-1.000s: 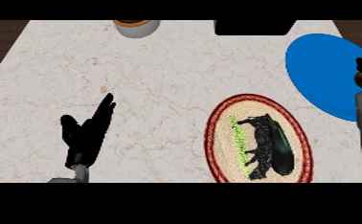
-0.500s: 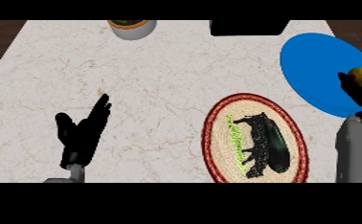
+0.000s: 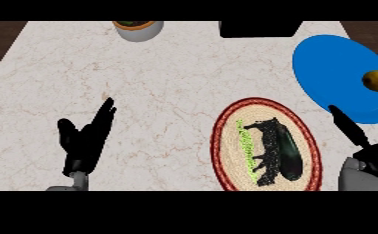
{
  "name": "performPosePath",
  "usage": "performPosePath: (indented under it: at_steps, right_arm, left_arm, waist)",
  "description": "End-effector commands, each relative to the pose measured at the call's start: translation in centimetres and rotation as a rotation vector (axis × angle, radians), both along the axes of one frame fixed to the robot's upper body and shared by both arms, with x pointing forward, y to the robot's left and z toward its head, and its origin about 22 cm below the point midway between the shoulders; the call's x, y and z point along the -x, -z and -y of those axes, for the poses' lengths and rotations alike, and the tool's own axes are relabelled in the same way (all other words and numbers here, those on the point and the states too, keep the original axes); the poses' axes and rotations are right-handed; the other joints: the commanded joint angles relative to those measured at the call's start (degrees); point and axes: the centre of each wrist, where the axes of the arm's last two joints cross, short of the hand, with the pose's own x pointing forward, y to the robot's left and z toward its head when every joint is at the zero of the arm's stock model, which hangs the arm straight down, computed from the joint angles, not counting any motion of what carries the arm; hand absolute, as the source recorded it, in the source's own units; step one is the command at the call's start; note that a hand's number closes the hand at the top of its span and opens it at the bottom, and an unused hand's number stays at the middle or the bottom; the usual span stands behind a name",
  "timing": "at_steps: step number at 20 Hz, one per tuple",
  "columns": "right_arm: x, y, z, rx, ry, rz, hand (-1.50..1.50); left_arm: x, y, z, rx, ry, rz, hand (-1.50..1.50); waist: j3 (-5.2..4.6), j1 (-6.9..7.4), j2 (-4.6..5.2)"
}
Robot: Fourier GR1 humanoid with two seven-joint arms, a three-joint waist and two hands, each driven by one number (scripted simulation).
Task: Pick the lemon from the placemat and place it in the plate
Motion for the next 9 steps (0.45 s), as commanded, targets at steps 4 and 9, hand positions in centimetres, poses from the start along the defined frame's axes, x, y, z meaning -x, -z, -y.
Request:
performPosePath:
  at_steps: [4, 9]
  right_arm:
    - [4.3, 0.6, -4.8, -0.034, 0.002, -0.039, -1.5]
    - [4.4, 1.0, -6.6, -0.018, 0.002, -0.06, -1.5]
  left_arm:
    - [1.0, 0.6, 0.0, 0.009, -0.001, -0.051, 0.0]
    - [0.0, 1.4, -0.6, 0.017, 0.005, -0.063, 0.0]
  waist:
    - [-0.28, 0.2, 0.38]
    - [-0.27, 0.3, 0.52]
